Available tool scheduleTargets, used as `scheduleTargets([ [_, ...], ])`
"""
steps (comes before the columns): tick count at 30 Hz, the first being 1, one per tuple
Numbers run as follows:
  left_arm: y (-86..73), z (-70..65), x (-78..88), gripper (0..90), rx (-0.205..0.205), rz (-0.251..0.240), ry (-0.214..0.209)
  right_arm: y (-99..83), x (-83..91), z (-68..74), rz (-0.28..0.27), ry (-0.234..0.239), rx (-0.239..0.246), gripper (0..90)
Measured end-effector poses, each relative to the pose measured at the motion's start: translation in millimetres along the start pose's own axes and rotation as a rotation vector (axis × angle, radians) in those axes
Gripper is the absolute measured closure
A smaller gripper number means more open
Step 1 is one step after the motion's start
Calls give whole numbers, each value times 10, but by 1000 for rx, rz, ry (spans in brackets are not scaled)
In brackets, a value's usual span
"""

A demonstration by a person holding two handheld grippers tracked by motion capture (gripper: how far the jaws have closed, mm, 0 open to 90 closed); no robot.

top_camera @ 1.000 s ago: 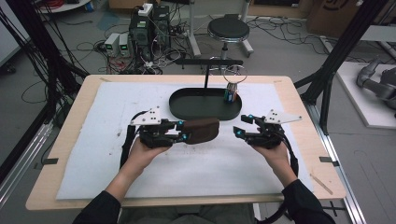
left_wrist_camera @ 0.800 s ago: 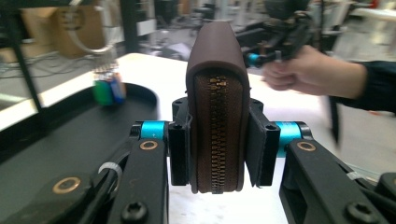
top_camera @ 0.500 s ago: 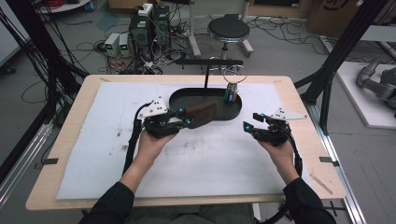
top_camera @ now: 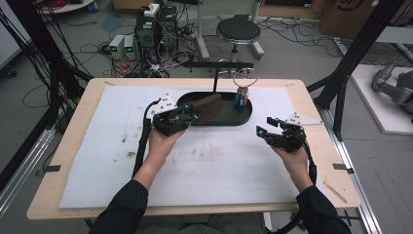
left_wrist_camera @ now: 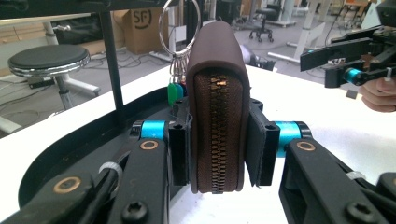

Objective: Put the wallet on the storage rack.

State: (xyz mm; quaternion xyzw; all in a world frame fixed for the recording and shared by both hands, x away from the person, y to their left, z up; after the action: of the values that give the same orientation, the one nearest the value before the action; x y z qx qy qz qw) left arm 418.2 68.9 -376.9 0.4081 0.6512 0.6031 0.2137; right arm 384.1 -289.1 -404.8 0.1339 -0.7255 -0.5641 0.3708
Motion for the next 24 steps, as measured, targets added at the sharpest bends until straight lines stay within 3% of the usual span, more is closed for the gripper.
scheduleTargets([
  [3, 41, 38, -75, 663, 7, 12, 2, 1, 1, 1, 0, 0, -1, 370],
  [9, 47, 162, -253, 664, 75, 7, 1, 1, 2, -1, 0, -2, -4, 371],
  [14, 6, 257, -398, 665, 104, -21, 15, -1, 4, -9, -2, -1, -5, 371],
  [17, -39, 304, -479, 667, 110, -28, 40, -2, 2, -8, 0, 1, -7, 371],
  [21, -120, 352, -581, 667, 87, -16, 81, -4, -7, -8, 1, 1, 1, 371],
  [24, -186, 400, -647, 667, 104, -8, 92, -5, -13, -5, 4, 2, 3, 371],
])
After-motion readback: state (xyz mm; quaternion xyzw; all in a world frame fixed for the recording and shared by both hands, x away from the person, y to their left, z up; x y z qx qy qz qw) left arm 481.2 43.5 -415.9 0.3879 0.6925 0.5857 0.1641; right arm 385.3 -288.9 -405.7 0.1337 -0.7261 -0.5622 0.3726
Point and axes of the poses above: each handheld gripper's, and its own axes: x roughly backward along the jaws, y roughly out of its top, z roughly to its left, the point moved 3 cm from there along -x, roughly forward along the jaws, and after that the axes turned 9 degrees about x, right-handed, at the moved point
